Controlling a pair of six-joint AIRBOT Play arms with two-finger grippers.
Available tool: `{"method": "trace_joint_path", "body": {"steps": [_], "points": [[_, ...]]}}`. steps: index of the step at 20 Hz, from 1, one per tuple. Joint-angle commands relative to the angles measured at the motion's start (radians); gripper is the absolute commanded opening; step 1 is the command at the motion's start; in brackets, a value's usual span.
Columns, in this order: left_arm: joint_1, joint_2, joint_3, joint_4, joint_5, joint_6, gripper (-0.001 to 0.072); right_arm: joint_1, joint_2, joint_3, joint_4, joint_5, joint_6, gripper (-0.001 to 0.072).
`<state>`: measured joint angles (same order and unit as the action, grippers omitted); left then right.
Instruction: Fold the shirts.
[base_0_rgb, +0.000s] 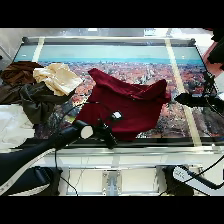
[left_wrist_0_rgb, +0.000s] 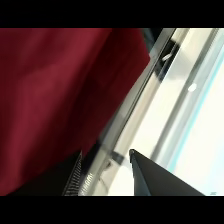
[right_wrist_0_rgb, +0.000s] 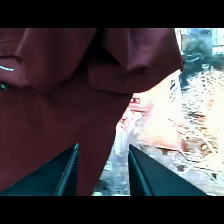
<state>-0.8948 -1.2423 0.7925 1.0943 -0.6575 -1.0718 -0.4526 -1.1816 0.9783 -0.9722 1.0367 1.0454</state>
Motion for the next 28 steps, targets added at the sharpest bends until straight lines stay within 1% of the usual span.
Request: {"method": "trace_joint_path", "body": {"steps": [1,3,4,7,10,14,17,19,23,26,28], "points": [[-0.084,-0.142,0.132,0.244,0.025,-0.079,0.0369,0.003,0.001,0.0,-0.04,-0.003,0.0,0.0377],[-0.102,-0.226,0.22,0.362,0.024,-0.167,0.0368,0.003,0.001,0.0,-0.056,-0.003,-0.004,0.0377],[-0.106,-0.262,0.256,0.375,0.015,-0.175,0.0368,0.003,0.001,0.0,-0.067,-0.003,-0.008,0.0377],[-0.127,-0.318,0.323,0.369,-0.045,-0.173,0.0369,0.003,0.001,0.0,-0.09,-0.007,-0.026,0.0377],[-0.159,-0.318,0.335,0.367,-0.073,-0.174,0.0369,0.003,0.001,0.0,-0.1,-0.037,-0.026,0.0377],[-0.212,-0.319,0.337,0.322,-0.13,-0.174,0.0369,0.003,0.001,0.0,-0.098,-0.052,-0.026,0.0377],[-0.227,-0.319,0.337,0.264,-0.118,-0.174,0.0369,0.003,0.001,0.0,-0.098,-0.051,-0.025,0.0377],[-0.227,-0.319,0.338,0.257,-0.109,-0.173,0.0369,0.003,0.001,0.0,-0.098,-0.05,-0.025,0.0377],[-0.227,-0.343,0.338,0.263,-0.001,-0.174,0.0367,0.003,0.001,0.0,-0.094,-0.047,-0.024,0.0376],[-0.227,-0.378,0.338,0.235,-0.017,-0.175,0.0367,0.003,0.001,0.0,-0.093,-0.045,-0.024,0.0377],[-0.227,-0.383,0.338,0.245,0.0,-0.174,0.0352,0.003,0.001,0.0,-0.093,-0.044,-0.024,0.0376]]}}
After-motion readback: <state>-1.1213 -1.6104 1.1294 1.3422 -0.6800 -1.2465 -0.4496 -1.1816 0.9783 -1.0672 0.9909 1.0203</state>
